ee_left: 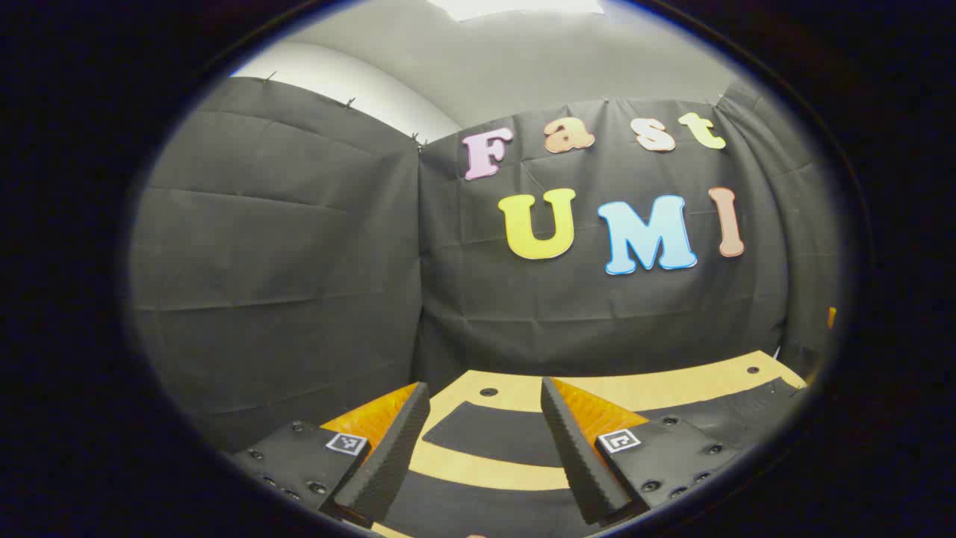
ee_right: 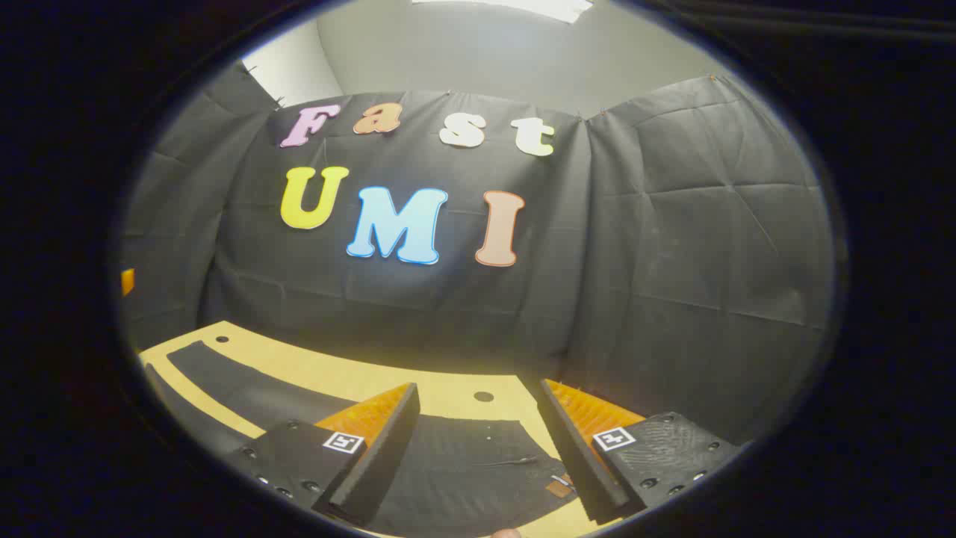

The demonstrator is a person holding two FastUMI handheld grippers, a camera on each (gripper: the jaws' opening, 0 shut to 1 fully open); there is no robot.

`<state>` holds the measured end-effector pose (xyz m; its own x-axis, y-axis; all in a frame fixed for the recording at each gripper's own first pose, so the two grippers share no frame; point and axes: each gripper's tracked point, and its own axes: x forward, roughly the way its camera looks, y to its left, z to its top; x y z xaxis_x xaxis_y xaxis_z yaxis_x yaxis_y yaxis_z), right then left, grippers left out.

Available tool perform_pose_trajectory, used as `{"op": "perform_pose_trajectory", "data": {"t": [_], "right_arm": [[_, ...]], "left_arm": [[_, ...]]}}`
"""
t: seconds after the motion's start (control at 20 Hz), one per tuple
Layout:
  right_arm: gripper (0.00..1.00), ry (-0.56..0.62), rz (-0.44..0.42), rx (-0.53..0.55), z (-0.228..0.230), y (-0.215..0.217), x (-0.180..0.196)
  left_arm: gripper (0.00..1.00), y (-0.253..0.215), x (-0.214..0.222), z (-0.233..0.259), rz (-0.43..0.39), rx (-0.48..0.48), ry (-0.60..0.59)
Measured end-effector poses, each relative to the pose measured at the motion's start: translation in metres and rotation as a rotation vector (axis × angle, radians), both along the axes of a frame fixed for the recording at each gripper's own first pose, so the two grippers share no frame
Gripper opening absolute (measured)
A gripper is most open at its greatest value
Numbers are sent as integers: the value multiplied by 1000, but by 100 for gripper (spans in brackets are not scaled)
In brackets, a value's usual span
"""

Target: Grasp the waist and the cuffs of the jeans and fold them to make the two legs overlap; first hold the waist and fold one-third of the jeans toward the cuffs, then hold the cuffs and fold the remaining one-third in the same direction to finish folding.

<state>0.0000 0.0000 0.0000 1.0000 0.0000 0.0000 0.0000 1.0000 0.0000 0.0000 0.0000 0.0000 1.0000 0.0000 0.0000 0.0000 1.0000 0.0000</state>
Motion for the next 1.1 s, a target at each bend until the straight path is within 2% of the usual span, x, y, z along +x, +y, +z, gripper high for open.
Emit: {"op": "perform_pose_trajectory", "data": {"t": [0.05, 0.1, 0.15, 0.8, 0.95, 1.0, 1.05, 1.1], "right_arm": [[94, 4, 3, 0, 0, 0, 0], [94, 4, 4, 1, 0, 0, -1], [94, 7, 3, 4, 0, 0, -1], [94, 24, -8, 31, -3, -1, 1], [95, 82, -63, 30, -21, -15, 2], [95, 108, -80, 40, -31, -22, -2], [94, 134, -92, 54, -39, -28, -5], [94, 163, -100, 69, -46, -30, -4]], "left_arm": [[92, 0, 0, 0, 0, 1, 0], [92, 0, 0, 0, 1, 3, 3], [96, 0, 0, 0, 0, 4, 4], [96, 2, 0, -3, 17, -6, 13], [96, 5, -1, -23, 23, -30, 89], [92, 13, 0, -40, 28, -59, 128], [96, 21, -4, -54, 38, -96, 165], [96, 31, -8, -65, 54, -143, 205]]}}
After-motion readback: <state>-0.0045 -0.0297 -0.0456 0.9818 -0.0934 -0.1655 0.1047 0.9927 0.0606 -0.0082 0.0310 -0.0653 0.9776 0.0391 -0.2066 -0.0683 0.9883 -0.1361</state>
